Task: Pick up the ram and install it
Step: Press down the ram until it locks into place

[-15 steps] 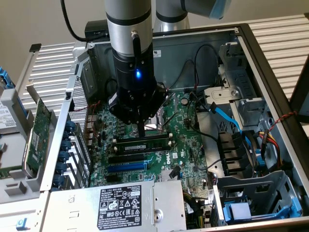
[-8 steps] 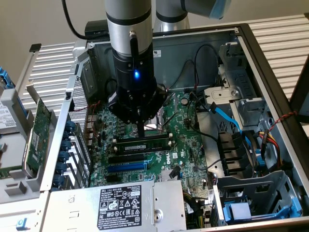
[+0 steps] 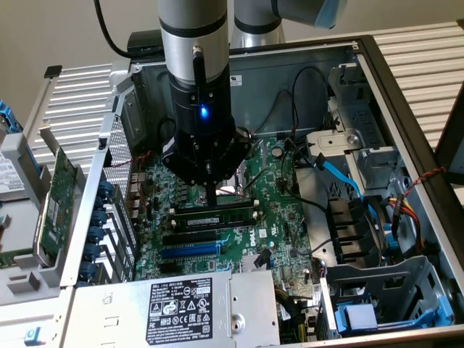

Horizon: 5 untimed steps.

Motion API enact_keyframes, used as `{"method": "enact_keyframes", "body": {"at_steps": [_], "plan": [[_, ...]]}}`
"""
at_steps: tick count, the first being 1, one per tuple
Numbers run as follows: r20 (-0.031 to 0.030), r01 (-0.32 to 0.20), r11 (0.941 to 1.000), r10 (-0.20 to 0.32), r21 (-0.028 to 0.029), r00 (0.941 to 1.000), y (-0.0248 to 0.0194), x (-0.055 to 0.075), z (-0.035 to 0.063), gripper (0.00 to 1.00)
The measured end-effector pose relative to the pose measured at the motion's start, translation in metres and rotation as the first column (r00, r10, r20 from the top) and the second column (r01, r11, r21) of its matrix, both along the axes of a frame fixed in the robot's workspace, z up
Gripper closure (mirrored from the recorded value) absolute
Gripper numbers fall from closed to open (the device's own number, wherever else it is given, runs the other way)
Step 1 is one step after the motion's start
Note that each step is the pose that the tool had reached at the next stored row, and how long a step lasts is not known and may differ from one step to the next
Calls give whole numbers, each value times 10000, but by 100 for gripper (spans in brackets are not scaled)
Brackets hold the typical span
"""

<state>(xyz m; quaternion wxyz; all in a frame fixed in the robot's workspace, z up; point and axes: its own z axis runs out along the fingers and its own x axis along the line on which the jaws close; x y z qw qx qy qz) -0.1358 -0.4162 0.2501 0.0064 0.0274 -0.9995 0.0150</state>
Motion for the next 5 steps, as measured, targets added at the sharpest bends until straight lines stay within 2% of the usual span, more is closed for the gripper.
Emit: {"method": "enact_keyframes", "body": {"at_steps": [5], "plan": [[0,0,10000,0,0,10000,0,0,0,89]]}}
